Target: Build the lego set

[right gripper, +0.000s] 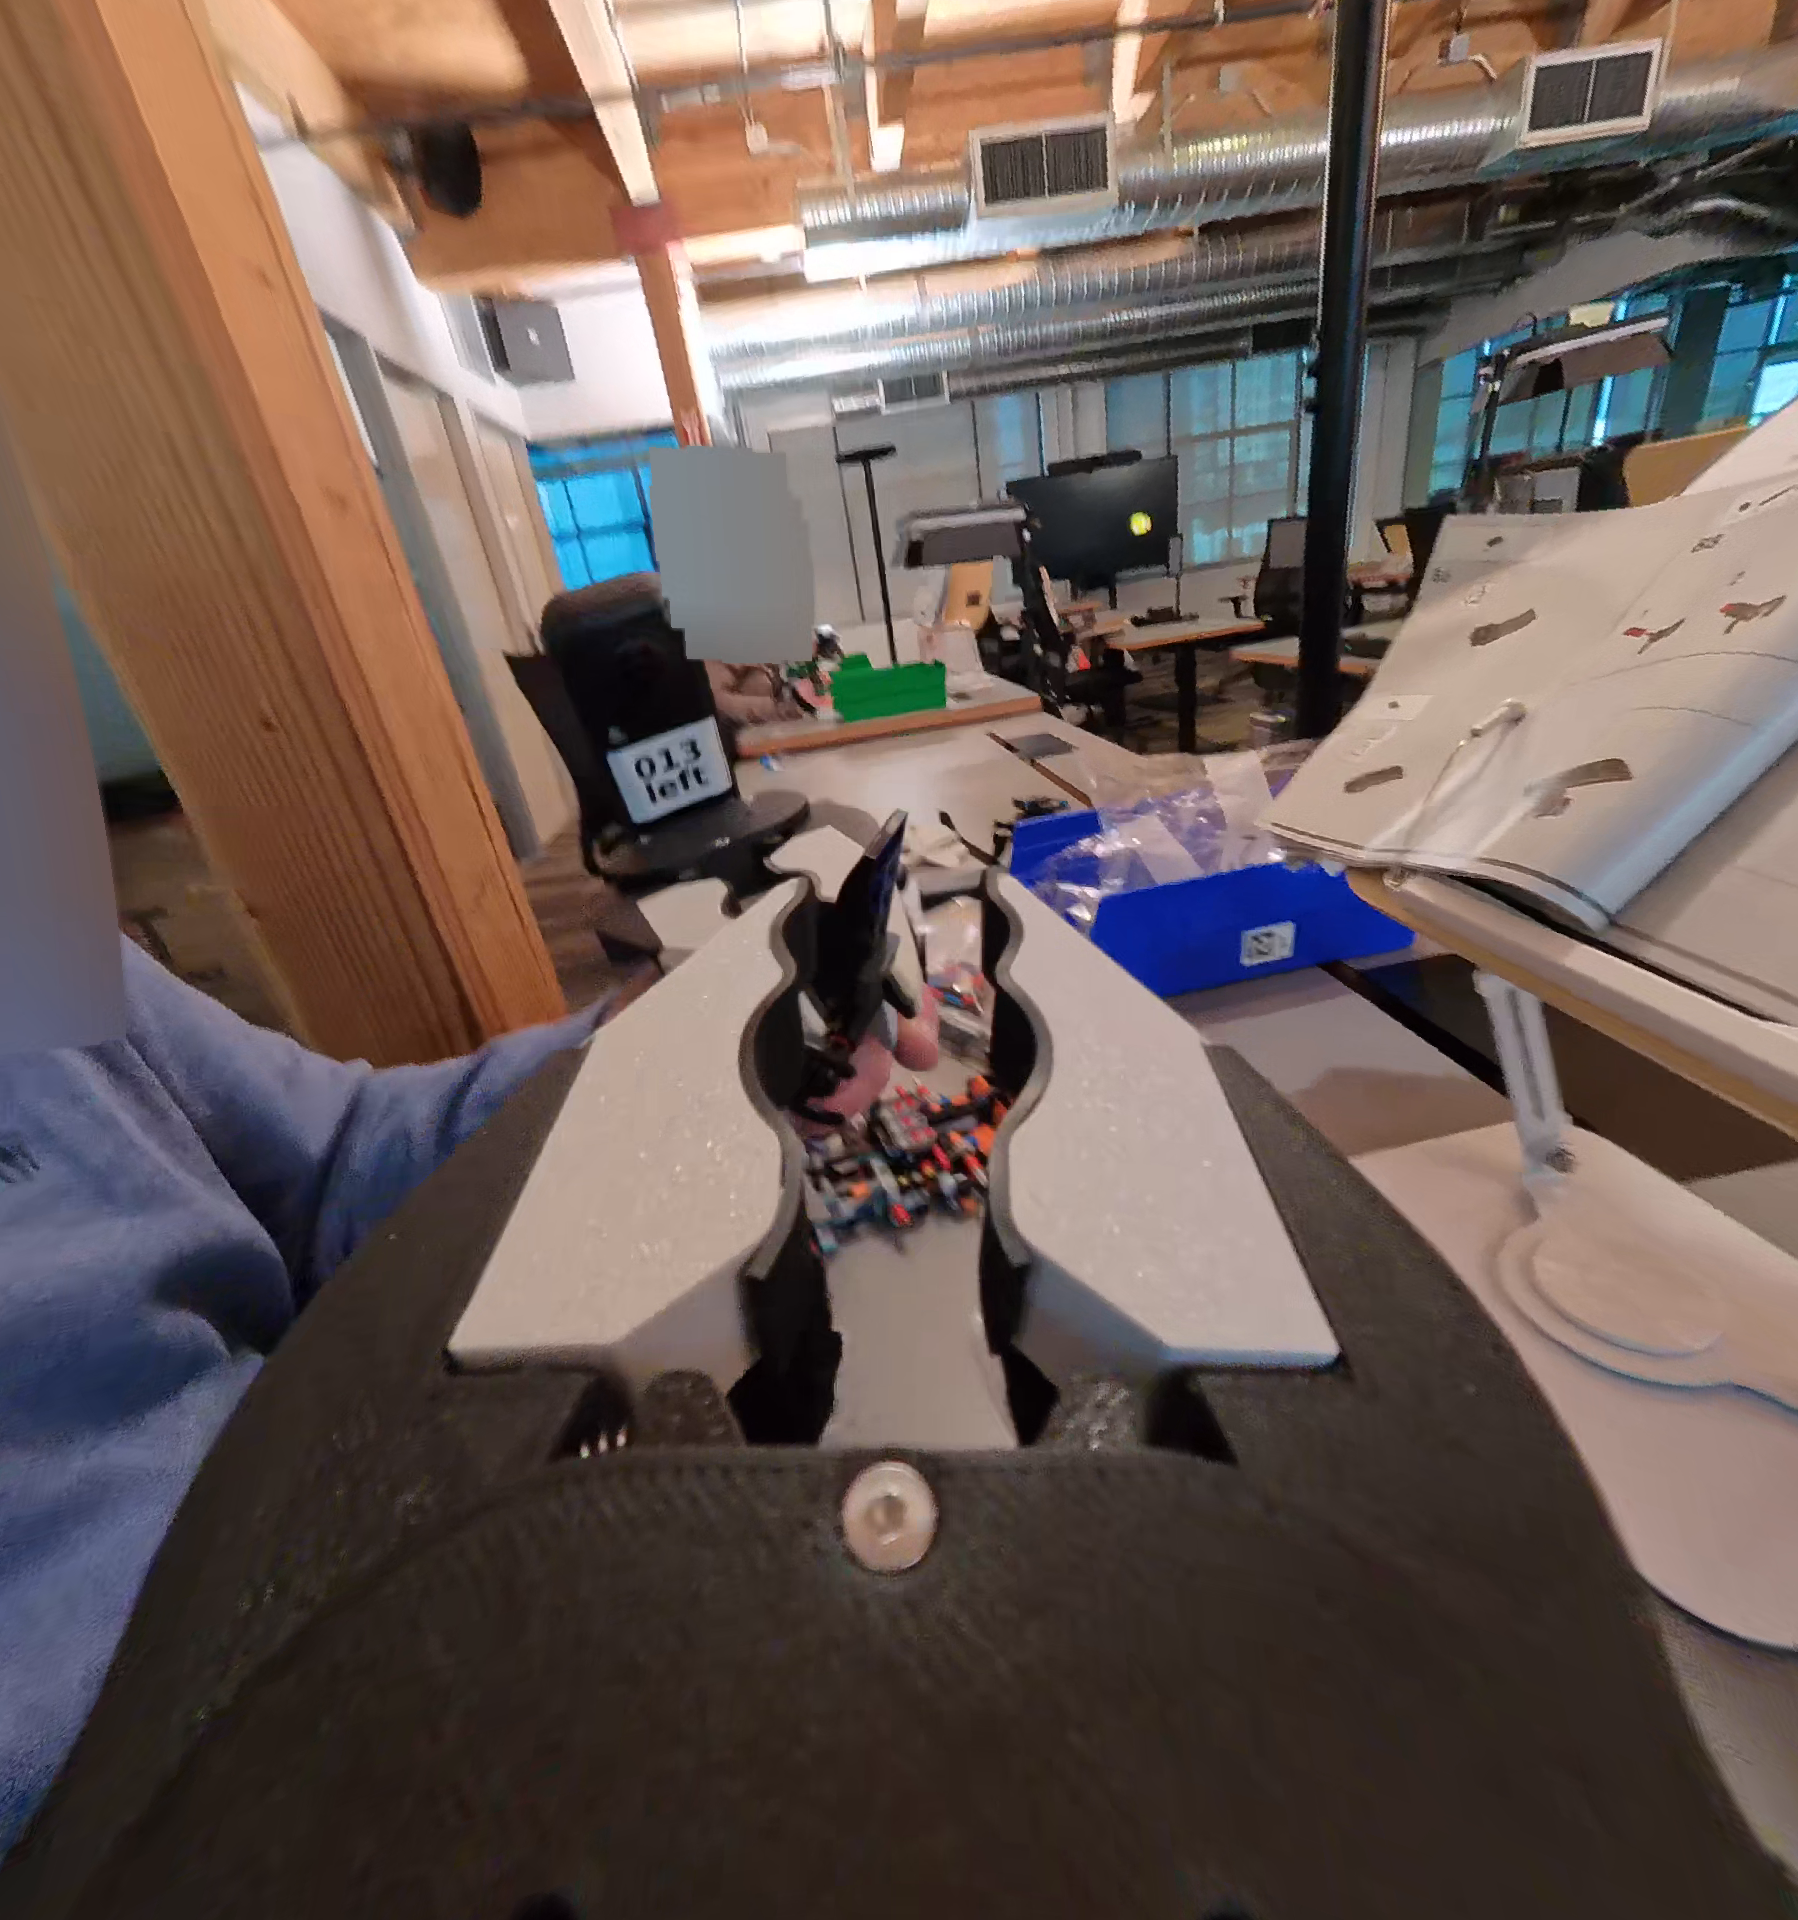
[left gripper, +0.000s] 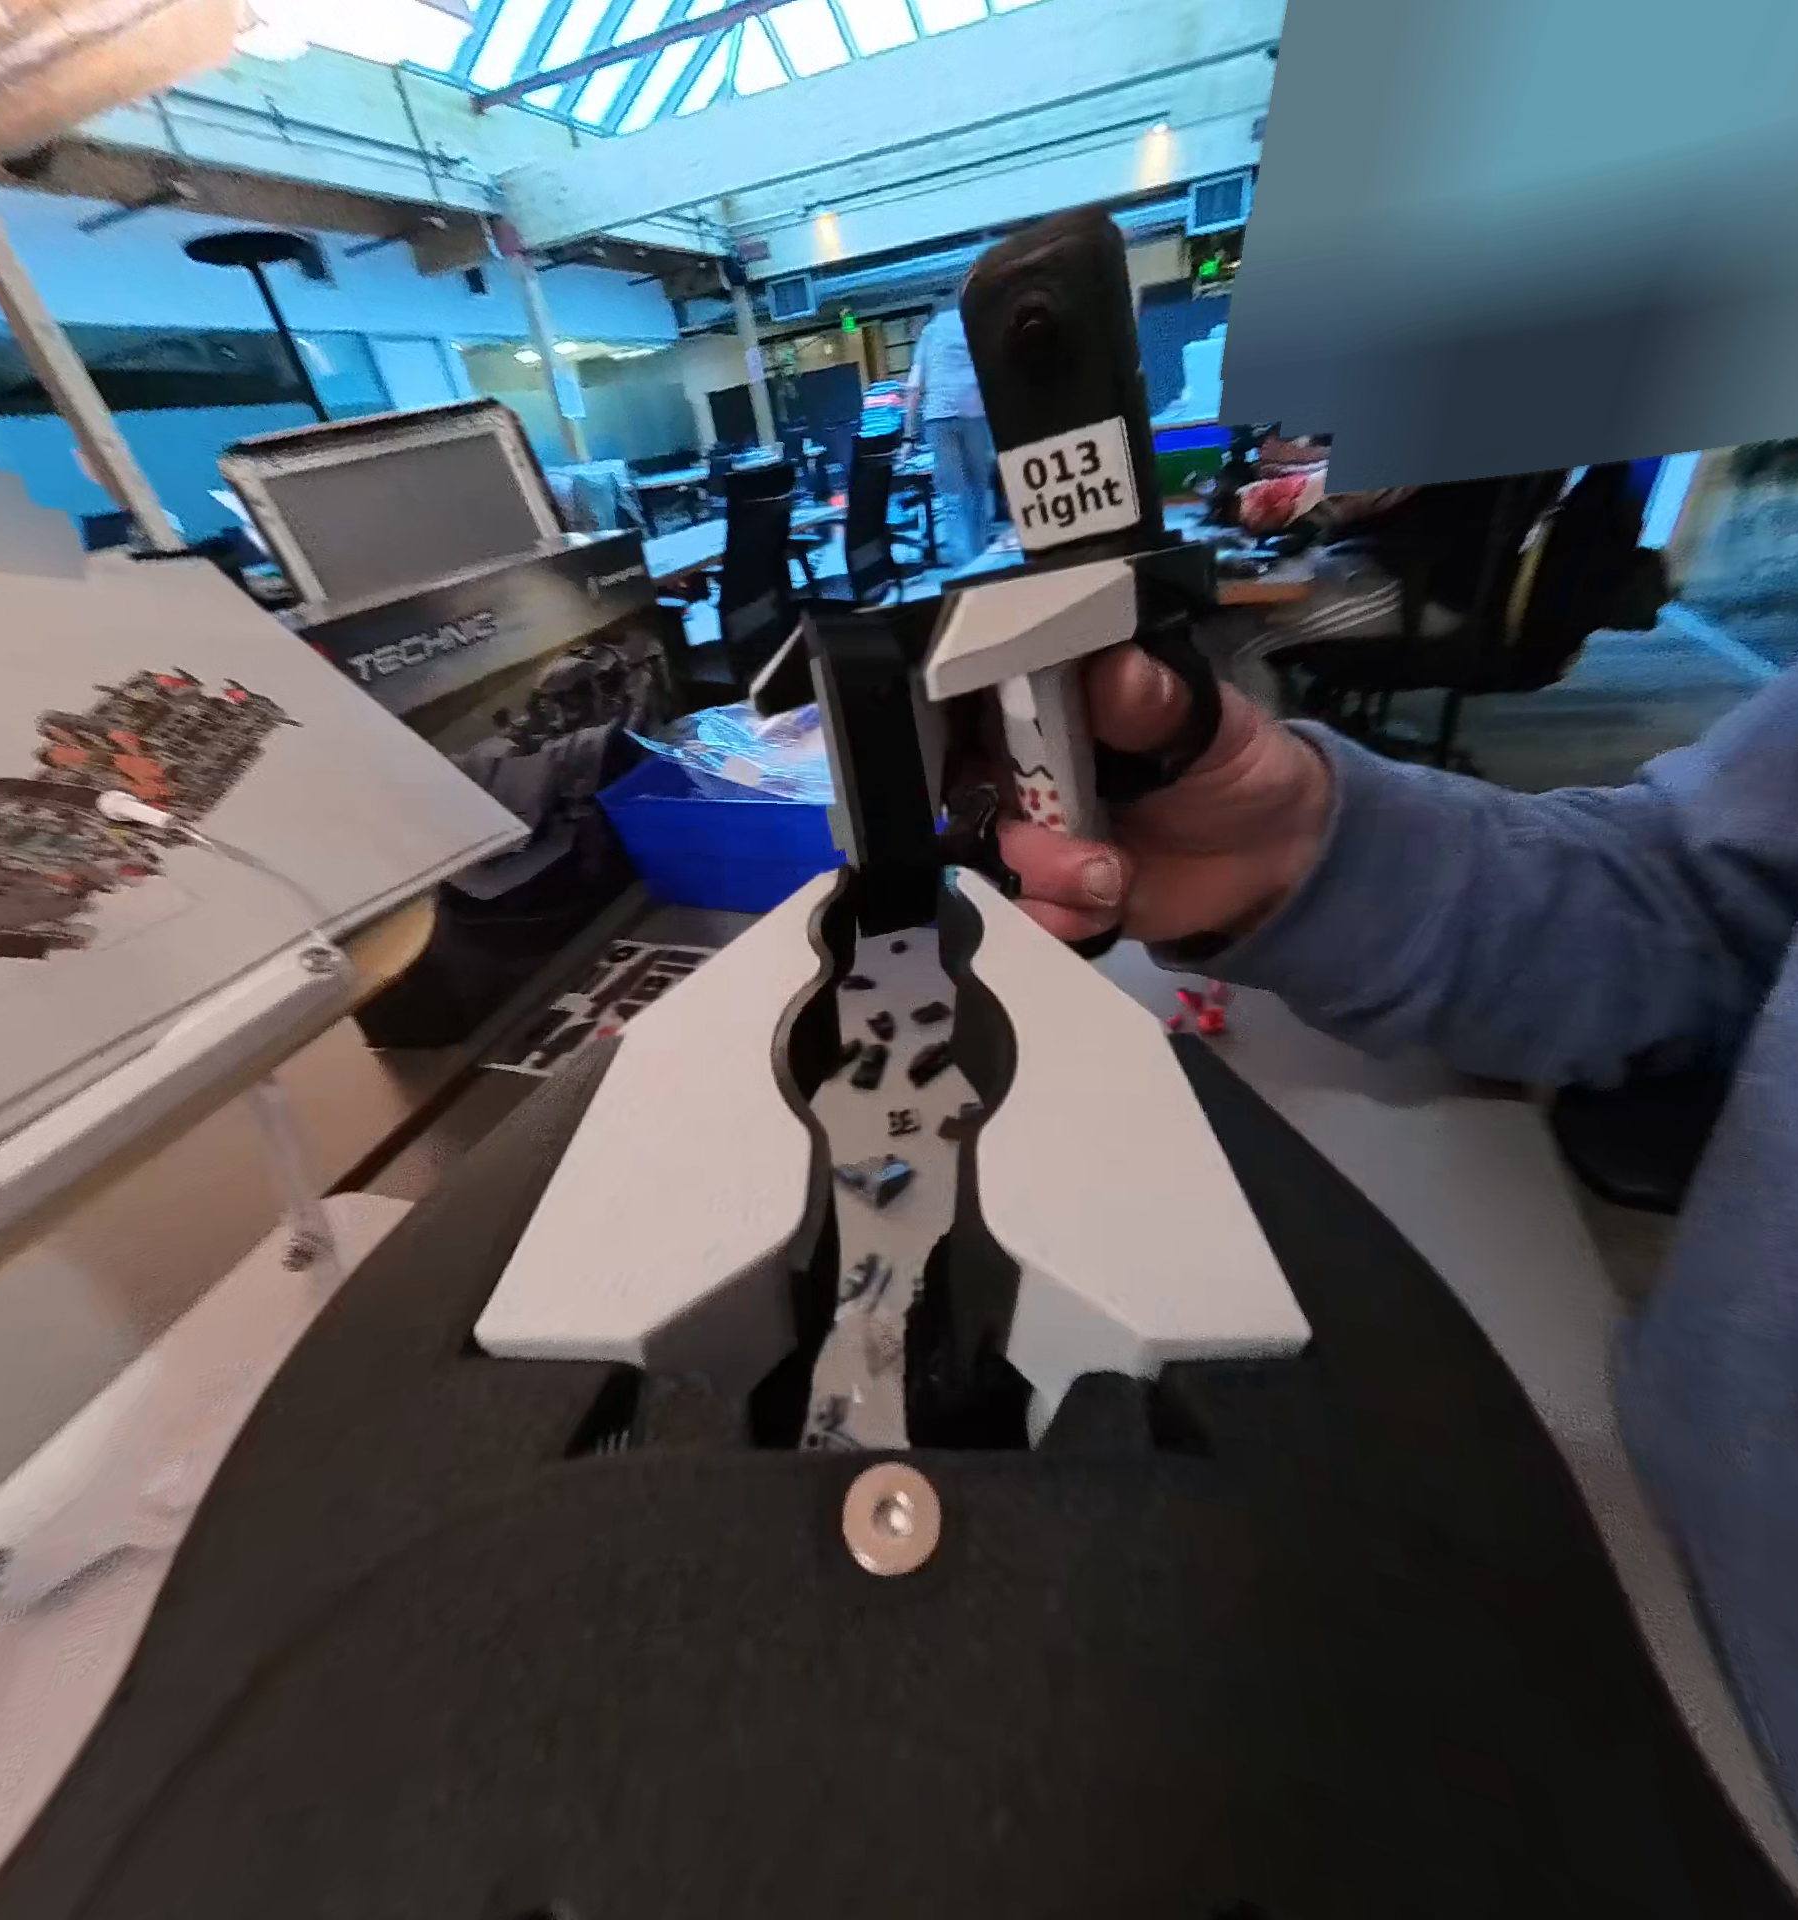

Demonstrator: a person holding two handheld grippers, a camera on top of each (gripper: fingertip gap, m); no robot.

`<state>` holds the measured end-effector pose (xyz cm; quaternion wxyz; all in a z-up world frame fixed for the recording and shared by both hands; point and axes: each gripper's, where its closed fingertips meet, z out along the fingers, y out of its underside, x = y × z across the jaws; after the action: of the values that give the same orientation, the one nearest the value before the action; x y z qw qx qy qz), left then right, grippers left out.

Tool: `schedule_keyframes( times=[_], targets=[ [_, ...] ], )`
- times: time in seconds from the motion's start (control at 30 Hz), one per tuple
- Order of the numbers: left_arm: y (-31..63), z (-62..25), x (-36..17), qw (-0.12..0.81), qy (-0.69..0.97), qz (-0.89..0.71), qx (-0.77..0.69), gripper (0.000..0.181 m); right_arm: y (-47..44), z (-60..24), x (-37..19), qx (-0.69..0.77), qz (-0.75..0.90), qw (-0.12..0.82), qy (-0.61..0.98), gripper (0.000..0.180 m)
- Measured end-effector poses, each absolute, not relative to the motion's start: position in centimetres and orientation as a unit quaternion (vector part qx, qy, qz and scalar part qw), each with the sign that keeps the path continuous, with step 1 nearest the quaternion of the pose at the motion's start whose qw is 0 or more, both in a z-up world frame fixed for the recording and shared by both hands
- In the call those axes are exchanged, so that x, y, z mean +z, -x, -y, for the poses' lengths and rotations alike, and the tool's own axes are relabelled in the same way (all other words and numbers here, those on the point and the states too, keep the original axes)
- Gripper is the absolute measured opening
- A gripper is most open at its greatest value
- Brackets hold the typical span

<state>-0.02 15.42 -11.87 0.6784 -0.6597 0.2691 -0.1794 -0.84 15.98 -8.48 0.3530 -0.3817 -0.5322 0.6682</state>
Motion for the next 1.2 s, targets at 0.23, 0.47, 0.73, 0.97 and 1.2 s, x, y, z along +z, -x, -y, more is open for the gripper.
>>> schedule_keyframes(
  times=[0.23, 0.47, 0.73, 0.97, 1.2],
  targets=[
    [0.6, -15.3, -12.6, 0.634, 0.684, -0.272, -0.236, 0.013, -0.3, -17.8, -10.6, 0.345, 0.724, 0.51, 0.312, 0.047],
    [0.7, -15.7, -14.8, 0.542, 0.747, -0.317, -0.218, 0.013, 0.1, -16.7, -11.0, 0.092, 0.815, 0.547, 0.166, 0.039],
    [0.8, -15.8, -15.8, 0.466, 0.783, -0.394, -0.123, 0.013, 0.5, -17.3, -14.0, -0.004, 0.873, 0.469, 0.134, 0.028],
    [-0.1, -15.9, -15.9, 0.449, 0.779, -0.419, -0.127, 0.013, 0.3, -18.2, -15.4, -0.014, 0.872, 0.464, 0.157, 0.015],
    [3.3, -18.7, -13.3, 0.505, 0.774, -0.373, -0.089, 0.015, -0.9, -20.7, -15.2, 0.051, 0.825, 0.503, 0.252, 0.014]
  ],
)
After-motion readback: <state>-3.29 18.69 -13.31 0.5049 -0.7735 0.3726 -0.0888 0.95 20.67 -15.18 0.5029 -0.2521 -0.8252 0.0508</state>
